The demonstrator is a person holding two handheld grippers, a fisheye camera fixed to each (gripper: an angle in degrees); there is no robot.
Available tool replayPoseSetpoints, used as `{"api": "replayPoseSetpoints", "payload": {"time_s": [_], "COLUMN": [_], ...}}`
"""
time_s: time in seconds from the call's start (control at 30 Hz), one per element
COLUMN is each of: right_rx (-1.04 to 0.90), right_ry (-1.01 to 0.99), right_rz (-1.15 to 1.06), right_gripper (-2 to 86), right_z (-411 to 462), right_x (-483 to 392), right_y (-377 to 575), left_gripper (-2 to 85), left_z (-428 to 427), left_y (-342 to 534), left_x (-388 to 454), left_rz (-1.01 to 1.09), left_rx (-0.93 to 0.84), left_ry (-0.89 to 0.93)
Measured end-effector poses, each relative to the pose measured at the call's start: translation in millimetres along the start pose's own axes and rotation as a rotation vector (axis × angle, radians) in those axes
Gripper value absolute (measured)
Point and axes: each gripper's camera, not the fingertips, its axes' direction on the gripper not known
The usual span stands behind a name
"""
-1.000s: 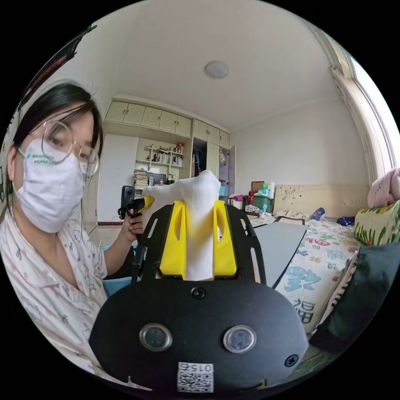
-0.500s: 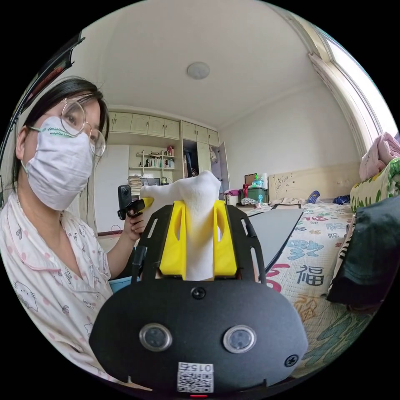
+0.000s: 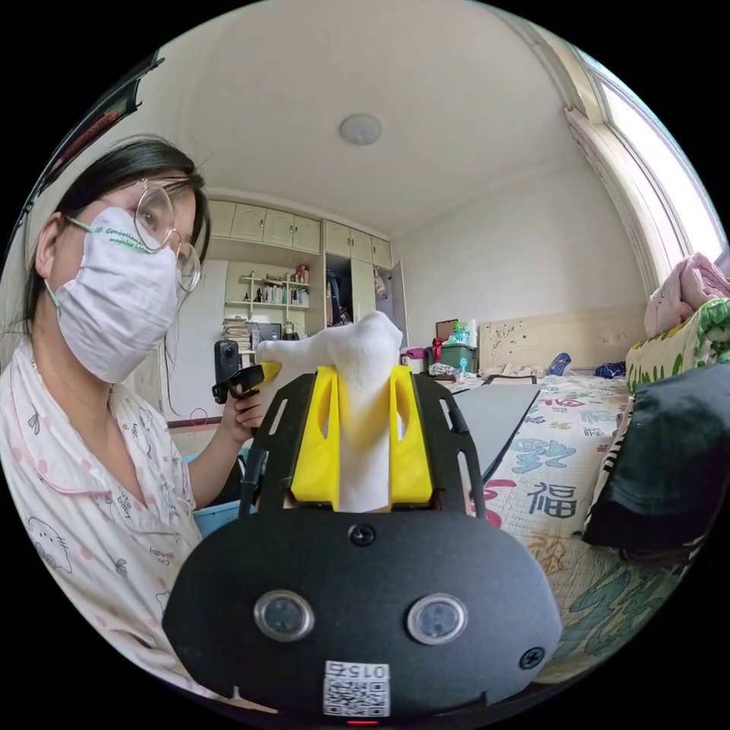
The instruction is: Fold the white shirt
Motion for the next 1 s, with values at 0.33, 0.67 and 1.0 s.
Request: {"api": "replayPoseSetpoints", "payload": {"time_s": [0.33,0.67,1.0], "right_rx": [0.001,-0.161,-0.649], "right_ry": [0.347,0.837,0.991], "right_rz": [-0.146,-0.169,0.305], "right_gripper": [10.1,10.1,10.9], "right_z": [24.1,131.5,319.3], "right_x": [8.7,249.1,750.3], "right_y": [-191.4,-415.8,-366.1], "left_gripper": [7.1,7.2,7.5], "left_z": [107.1,401.8,739.7], "left_y": [-137.3,-337.8,-350.6], "left_x": [-98.1,-229.0,-409.4], "left_rz": [-0.057,-0.195,-0.504], "left_rx": [0.049,0.019,-0.318], "left_ry": [0.215,0.261,0.177]}}
